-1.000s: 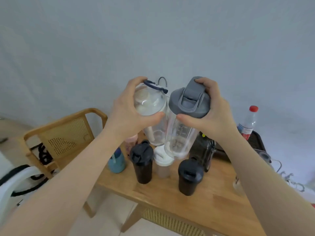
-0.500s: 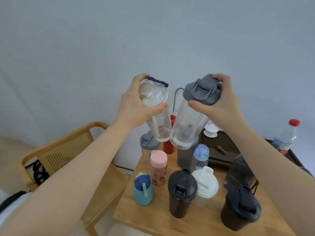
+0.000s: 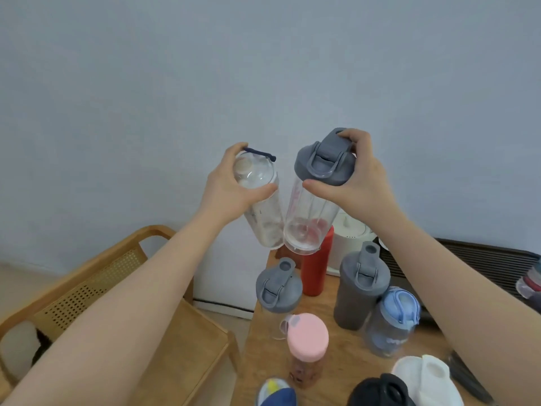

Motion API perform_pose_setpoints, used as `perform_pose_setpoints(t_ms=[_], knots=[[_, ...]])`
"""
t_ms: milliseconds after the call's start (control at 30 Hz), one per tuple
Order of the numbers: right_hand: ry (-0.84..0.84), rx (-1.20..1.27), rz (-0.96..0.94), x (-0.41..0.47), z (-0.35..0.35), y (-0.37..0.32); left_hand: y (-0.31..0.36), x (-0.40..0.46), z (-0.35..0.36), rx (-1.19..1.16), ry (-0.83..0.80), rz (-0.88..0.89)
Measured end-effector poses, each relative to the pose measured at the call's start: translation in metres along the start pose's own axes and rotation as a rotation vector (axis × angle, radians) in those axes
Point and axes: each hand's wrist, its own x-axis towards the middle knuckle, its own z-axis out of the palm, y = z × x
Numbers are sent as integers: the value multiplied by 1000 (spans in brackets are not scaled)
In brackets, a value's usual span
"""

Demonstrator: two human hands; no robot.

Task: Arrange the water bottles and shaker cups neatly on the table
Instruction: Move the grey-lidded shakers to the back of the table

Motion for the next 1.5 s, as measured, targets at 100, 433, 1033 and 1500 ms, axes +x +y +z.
perform_pose_setpoints(t_ms=[100, 433, 1033, 1500], knots=[[27, -9, 59, 4, 13, 11, -48, 16, 18, 25, -111, -113], [88, -220, 172, -4, 28, 8, -144, 40, 88, 22, -520, -134], [-53, -389, 226, -42, 18, 15, -139, 25, 96, 115, -658, 103], [-431, -390, 250, -63, 19, 56, -133, -44, 69, 488, -1034, 466]])
